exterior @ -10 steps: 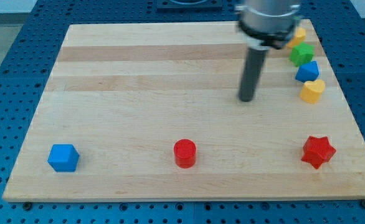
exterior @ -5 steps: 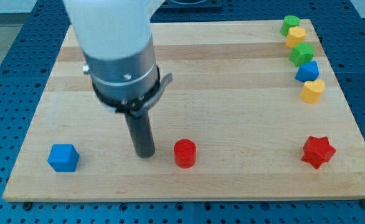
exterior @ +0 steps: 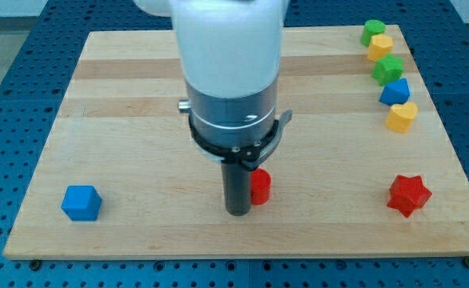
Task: Slide red circle below the yellow heart
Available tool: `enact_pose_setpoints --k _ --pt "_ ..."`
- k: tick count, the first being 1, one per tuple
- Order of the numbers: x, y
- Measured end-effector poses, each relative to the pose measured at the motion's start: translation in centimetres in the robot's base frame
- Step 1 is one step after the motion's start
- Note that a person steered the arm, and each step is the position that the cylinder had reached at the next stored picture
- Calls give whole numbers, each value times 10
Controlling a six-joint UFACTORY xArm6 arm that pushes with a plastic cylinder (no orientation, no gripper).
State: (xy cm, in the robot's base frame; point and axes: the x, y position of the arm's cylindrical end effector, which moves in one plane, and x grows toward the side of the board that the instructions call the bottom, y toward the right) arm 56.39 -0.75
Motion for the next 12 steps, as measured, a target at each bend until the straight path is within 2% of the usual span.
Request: enact_pose_setpoints --k 2,9,12 --pt "-22 26" --pt "-86 56" --pt "-87 128"
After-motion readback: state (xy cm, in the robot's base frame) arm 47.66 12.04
